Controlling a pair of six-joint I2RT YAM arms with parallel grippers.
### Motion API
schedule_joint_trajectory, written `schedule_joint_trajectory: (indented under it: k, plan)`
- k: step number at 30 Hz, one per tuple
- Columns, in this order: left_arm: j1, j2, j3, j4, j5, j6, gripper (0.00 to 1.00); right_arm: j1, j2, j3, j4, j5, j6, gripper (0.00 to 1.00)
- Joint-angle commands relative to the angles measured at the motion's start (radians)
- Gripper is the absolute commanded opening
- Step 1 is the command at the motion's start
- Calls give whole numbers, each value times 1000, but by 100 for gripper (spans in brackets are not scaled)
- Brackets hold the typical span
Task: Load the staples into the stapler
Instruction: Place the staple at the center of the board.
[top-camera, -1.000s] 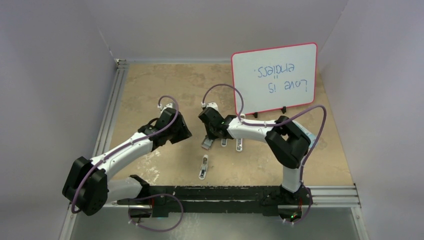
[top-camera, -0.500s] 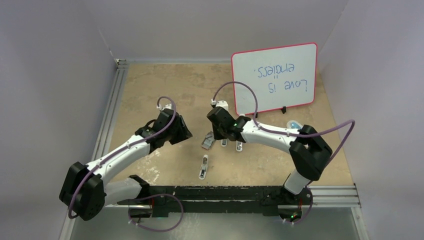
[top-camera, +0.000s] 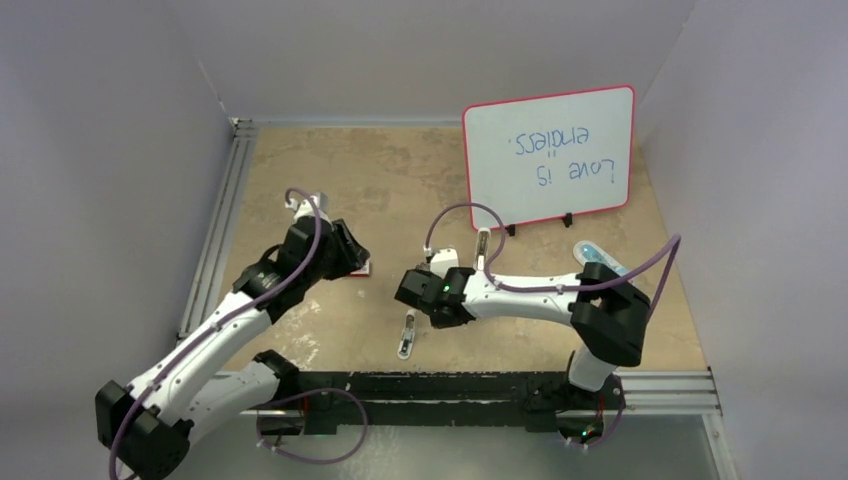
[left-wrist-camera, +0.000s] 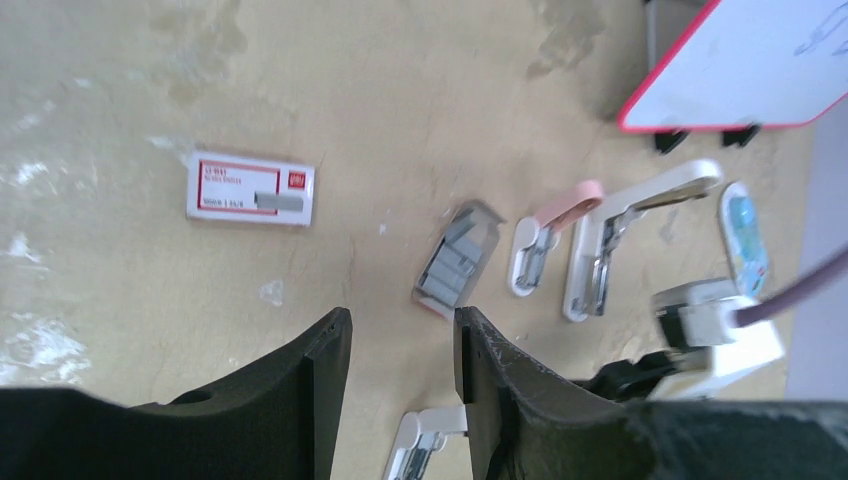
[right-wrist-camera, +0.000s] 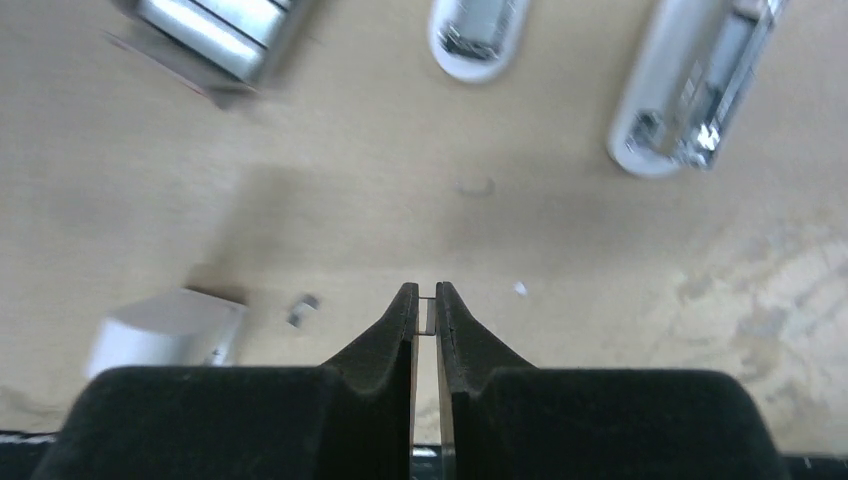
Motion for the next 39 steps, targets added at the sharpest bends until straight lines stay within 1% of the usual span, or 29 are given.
schedule_joint_trajectory:
  k: [1, 4, 5, 11, 19, 23, 27, 29, 33, 39]
  plan:
    - [8, -101, 83, -26, -109, 69, 42, 49, 37, 67, -283, 118, 223, 11]
    - [8, -127, 88, -19, -99, 82, 42, 78, 92, 75, -383, 130, 292, 11]
    - [7, -128, 89, -16, -91, 84, 42, 88, 109, 76, -392, 135, 296, 11]
    - [6, -124, 85, -10, -58, 93, 42, 98, 137, 58, -397, 97, 305, 11]
    - [7, -115, 71, 0, -45, 95, 43, 97, 173, 46, -403, 104, 297, 12]
    - [7, -111, 70, -1, -46, 95, 43, 96, 230, 83, -403, 117, 276, 19]
    - [6, -109, 71, -4, -48, 97, 43, 97, 262, 135, -397, 126, 284, 30]
    - [6, -109, 72, -7, -48, 97, 43, 97, 245, 160, -378, 122, 268, 33]
    - [8, -108, 75, -10, -39, 100, 43, 91, 156, 159, -296, 83, 238, 35]
    - [7, -86, 84, -12, 20, 120, 47, 32, -14, 64, -192, 65, 272, 35]
